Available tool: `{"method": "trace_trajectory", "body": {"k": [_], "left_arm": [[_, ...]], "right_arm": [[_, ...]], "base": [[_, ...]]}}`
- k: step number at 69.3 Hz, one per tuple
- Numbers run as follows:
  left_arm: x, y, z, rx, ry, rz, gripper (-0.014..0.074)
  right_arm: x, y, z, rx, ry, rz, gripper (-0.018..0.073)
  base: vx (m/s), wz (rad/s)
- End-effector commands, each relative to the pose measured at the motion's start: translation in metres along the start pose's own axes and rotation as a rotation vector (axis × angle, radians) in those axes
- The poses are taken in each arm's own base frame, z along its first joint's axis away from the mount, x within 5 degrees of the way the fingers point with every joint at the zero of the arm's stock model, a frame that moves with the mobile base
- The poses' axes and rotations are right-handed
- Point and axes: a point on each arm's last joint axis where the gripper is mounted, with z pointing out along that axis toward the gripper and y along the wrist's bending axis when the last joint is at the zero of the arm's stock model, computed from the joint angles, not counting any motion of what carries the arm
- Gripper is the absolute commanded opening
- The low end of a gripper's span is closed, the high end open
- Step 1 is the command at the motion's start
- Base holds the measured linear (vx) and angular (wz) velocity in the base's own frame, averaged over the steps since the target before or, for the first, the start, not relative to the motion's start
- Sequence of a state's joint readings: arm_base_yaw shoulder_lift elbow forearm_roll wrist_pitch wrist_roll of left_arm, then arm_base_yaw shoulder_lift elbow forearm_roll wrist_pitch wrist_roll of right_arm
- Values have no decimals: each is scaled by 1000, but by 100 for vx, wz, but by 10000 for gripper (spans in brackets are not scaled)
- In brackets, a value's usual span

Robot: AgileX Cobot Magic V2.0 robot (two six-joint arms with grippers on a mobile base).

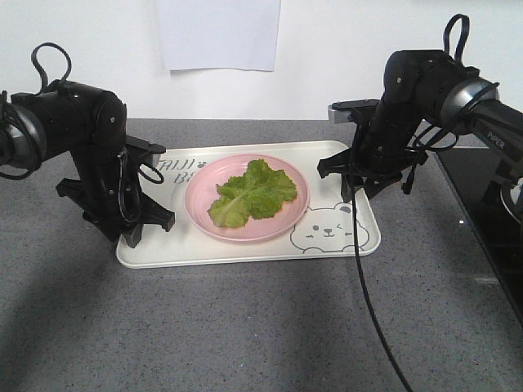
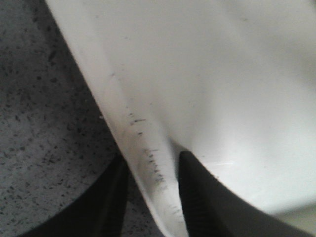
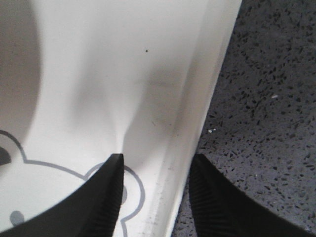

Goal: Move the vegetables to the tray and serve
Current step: 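Lower the tray onto the counter with both grippers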

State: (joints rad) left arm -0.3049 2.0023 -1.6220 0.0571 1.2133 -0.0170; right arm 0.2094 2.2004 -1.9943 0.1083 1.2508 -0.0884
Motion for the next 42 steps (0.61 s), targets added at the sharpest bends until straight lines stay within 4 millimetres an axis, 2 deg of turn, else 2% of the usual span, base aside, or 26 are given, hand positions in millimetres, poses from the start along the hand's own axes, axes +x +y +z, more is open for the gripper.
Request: {"method": "trace_trajectory", "body": {"k": [1,42], "left_arm": [[-1,-6,-28,28,-86,-1,327],[1,-6,-28,27,-62,0,342]], "right_arm": [[0,13,-40,-43,-70,-9,312],[3,1,-57,96,-96,42,311]], "base": [[0,0],[0,0]]}}
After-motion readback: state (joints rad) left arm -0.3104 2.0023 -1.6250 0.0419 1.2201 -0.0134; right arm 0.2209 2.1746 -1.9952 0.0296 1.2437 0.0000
